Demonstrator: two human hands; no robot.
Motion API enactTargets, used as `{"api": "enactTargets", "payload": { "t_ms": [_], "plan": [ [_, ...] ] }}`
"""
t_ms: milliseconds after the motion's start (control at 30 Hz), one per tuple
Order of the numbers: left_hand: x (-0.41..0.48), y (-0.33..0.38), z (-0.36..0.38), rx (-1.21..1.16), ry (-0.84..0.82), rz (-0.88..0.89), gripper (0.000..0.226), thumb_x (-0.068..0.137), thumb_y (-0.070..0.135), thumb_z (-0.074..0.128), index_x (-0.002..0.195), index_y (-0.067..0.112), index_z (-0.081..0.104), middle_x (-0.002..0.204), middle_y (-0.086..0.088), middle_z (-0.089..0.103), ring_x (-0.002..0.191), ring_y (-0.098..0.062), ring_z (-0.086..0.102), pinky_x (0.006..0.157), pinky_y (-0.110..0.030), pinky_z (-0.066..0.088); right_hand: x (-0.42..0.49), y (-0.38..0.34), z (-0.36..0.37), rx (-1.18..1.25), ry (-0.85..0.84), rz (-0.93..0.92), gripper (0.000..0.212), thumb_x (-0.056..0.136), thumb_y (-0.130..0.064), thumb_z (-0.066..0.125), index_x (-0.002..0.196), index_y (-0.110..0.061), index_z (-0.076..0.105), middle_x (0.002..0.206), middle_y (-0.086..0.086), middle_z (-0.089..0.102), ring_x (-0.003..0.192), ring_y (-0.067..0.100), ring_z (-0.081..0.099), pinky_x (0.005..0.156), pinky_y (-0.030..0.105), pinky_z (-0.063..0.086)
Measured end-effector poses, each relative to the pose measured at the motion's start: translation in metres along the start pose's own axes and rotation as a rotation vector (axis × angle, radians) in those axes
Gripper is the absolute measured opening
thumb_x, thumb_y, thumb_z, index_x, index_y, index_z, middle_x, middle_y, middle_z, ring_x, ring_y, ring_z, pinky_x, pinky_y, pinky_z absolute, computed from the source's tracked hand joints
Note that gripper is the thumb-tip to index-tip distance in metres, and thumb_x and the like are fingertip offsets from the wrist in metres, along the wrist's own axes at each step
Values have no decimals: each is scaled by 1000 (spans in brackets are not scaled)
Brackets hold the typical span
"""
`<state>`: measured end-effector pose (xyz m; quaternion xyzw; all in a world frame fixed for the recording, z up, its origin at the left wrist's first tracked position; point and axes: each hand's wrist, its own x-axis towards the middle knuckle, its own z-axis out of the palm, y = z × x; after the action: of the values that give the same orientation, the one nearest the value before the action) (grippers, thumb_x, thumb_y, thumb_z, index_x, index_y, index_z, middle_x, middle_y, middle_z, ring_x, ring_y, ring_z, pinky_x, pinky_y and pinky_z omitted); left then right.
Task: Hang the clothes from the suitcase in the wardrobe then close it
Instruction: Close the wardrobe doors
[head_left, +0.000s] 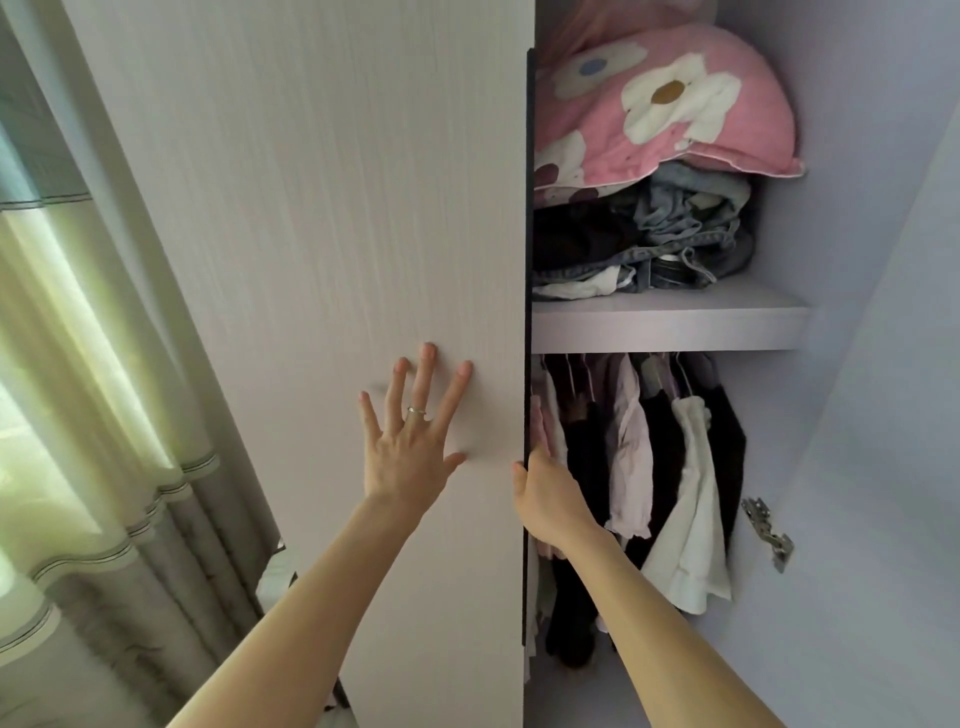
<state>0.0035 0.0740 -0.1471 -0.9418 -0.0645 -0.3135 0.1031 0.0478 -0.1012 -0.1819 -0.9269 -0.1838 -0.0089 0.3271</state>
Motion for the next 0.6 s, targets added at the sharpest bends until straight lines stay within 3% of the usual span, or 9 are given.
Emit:
{"api": "enactTargets", "payload": {
  "t_ms": [33, 100, 167, 267, 367, 467, 600],
  "plan": [
    [2, 1, 2, 2, 2, -5, 129, 66, 59, 83, 159, 35, -4, 167, -6, -15, 152, -35, 0, 111, -68, 28, 5, 2, 2, -8, 16, -40, 50, 106, -27, 35, 149, -5, 24, 162, 9, 21, 132, 34, 49, 103, 47, 47],
    [5, 1, 6, 0, 14, -6, 130, 65, 59, 84, 159, 34, -2, 167, -7, -13, 152, -36, 2, 110, -68, 31, 12, 6, 6, 11, 45, -90, 65, 105, -27, 35, 157, -15, -3, 164, -11, -19, 139, 35, 41, 106, 48, 46],
    [10, 2, 10, -13, 29, -4, 131, 64, 57, 85, 160, 34, -1, 167, -7, -11, 152, -38, 5, 108, -68, 33, 21, 9, 8, 45, 47, -89, 67, 105, -27, 34, 156, -16, -7, 162, -16, -25, 141, 34, 39, 108, 47, 45],
    [14, 2, 13, -27, 27, -6, 133, 65, 56, 85, 159, 35, -6, 167, -7, -13, 152, -38, 4, 107, -68, 35, 28, 10, 10, 45, 46, -70, 64, 105, -26, 34, 156, -12, -1, 166, -9, -14, 142, 32, 37, 109, 46, 44],
    [15, 2, 15, -43, 9, -11, 133, 66, 55, 85, 158, 34, -9, 167, -7, -15, 152, -38, 1, 107, -66, 36, 30, 9, 12, 41, 45, -17, 54, 106, -26, 34, 153, -8, 17, 165, 2, 15, 132, 35, 48, 102, 45, 49],
    [17, 0, 19, -54, 13, -4, 131, 68, 55, 84, 158, 34, -9, 167, -8, -15, 152, -38, -1, 107, -66, 36, 27, 3, 14, 41, 64, 54, 39, 107, -26, 34, 141, -7, 37, 144, 10, 50, 120, 27, 58, 92, 33, 50],
    [16, -2, 18, -64, -12, 23, 128, 73, 49, 82, 158, 33, -12, 165, -8, -23, 150, -38, -11, 109, -67, 33, 10, -1, 7, 1, 37, 105, 36, 105, -26, 40, 136, -7, 43, 131, 9, 56, 109, 22, 62, 74, 23, 50]
  ]
}}
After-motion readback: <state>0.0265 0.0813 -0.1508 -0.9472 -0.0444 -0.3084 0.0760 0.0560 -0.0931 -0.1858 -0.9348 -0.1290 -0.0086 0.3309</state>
